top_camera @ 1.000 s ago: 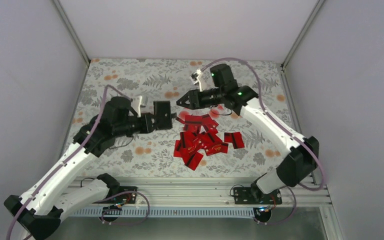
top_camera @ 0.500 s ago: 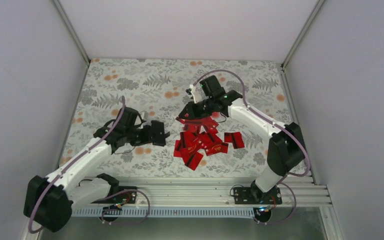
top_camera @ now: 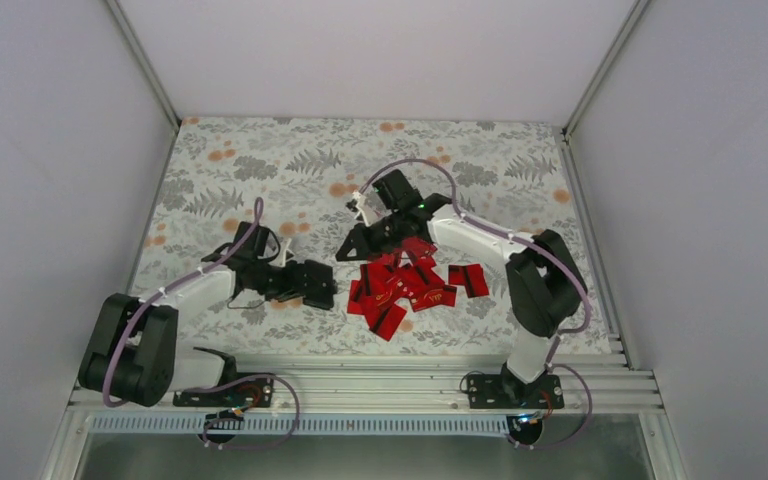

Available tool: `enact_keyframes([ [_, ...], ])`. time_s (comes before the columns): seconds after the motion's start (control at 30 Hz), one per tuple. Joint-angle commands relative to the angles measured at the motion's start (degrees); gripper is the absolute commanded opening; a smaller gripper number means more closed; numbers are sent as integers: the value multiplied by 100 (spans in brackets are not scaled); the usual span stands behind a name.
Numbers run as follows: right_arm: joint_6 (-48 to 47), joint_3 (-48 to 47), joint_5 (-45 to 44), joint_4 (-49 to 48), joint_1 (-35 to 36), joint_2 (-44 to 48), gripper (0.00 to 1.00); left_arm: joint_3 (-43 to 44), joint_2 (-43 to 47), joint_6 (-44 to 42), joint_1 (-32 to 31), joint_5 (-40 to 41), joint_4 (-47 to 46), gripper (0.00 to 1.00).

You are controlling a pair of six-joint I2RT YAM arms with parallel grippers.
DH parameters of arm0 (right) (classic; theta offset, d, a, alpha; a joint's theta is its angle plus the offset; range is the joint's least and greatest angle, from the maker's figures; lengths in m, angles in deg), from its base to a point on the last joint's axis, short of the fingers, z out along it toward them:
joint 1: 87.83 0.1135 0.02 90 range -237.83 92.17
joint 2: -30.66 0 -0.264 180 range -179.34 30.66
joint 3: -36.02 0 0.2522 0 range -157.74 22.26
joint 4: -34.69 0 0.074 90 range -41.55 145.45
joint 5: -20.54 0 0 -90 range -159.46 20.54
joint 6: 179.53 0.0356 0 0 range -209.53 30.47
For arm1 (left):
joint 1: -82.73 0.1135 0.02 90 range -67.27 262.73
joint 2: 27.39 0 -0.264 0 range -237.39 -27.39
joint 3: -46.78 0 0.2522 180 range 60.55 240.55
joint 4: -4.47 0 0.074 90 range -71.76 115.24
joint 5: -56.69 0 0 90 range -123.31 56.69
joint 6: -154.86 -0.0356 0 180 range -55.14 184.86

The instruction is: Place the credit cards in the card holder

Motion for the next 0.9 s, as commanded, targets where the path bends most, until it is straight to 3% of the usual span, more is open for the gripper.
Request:
enact_keyframes([
  [0.0,96,-125,231,-380,293,-459,15,101,-71,-129,39,20,43,51],
  [0.23,28,-251,267,-389,444,-788,14,781,179,-292,39,1138,1425,98],
  [0.33,-11,-318,259,-386,544,-855,14,1037,385,-222,-12,1598,1931,100],
  [0.43,-37,-448,134,-309,651,-939,14,1151,570,-86,-71,1912,2188,90],
  [0.57,-43,-847,-247,21,757,-1146,15,965,775,263,-318,2088,2044,55],
  [0.63,-53,-992,-244,75,821,-1263,15,804,781,477,-487,2033,1756,43],
  [0.87,377,-1683,-1284,858,974,-1876,11,216,616,1235,-625,1919,1029,24],
])
